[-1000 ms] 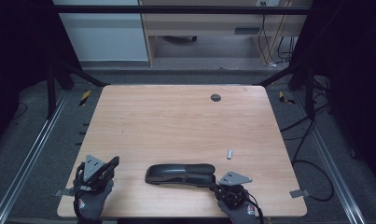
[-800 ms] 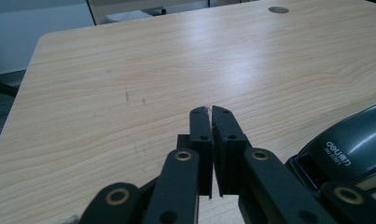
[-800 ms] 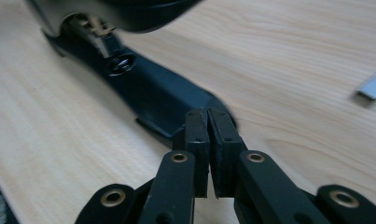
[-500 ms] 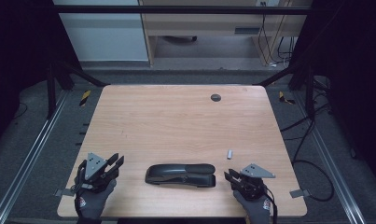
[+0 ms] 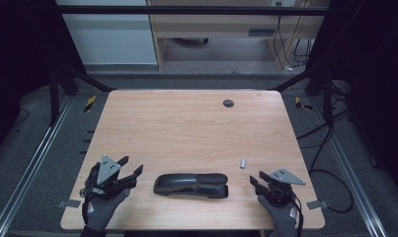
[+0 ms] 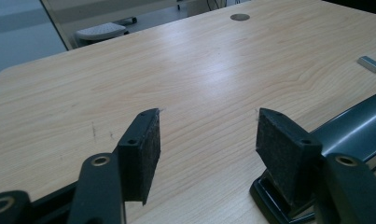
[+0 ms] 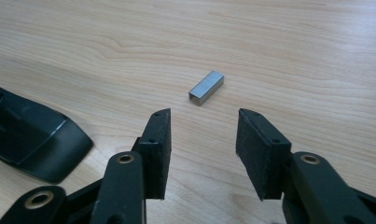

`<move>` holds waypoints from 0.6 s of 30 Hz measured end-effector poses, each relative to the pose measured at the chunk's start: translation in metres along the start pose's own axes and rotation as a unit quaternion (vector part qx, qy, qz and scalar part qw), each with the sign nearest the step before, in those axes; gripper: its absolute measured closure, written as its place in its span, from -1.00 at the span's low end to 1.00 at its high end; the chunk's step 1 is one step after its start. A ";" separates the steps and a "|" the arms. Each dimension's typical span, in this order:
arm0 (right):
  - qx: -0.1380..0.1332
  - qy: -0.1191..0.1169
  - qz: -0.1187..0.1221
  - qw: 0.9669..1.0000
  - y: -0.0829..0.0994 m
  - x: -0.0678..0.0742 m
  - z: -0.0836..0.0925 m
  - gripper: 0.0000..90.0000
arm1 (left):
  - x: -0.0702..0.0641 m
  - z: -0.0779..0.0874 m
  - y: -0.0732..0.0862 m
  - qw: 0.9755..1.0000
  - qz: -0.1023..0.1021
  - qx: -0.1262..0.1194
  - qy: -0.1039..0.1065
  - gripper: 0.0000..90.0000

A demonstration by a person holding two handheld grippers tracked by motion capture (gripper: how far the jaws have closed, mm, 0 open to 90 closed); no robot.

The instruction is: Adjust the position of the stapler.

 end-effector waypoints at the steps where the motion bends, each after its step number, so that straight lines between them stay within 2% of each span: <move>1: -0.001 0.003 0.000 1.000 0.000 -0.002 0.000 0.21 | -0.002 0.000 -0.002 1.000 -0.004 0.000 0.002 -0.15; 8: -0.003 0.015 -0.003 1.000 -0.004 -0.010 -0.001 0.16 | -0.018 -0.002 -0.013 1.000 -0.025 -0.002 0.013 -0.22; 12: -0.008 0.020 -0.008 1.000 -0.005 -0.014 0.001 0.15 | -0.031 -0.003 -0.020 0.999 -0.050 0.001 0.022 -0.25; 18: -0.009 0.020 -0.009 1.000 -0.006 -0.015 0.002 0.14 | -0.045 -0.005 -0.025 0.996 -0.083 0.010 0.024 -0.29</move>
Point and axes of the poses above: each handheld gripper's, and its own axes: z roughly backward along the jaws, y roughly out of its underside, x roughly to its left, the point moved 9 cm from there along -z, roughly forward along the jaws, and after that the axes turned 7 degrees about x, right-handed, at the moved point
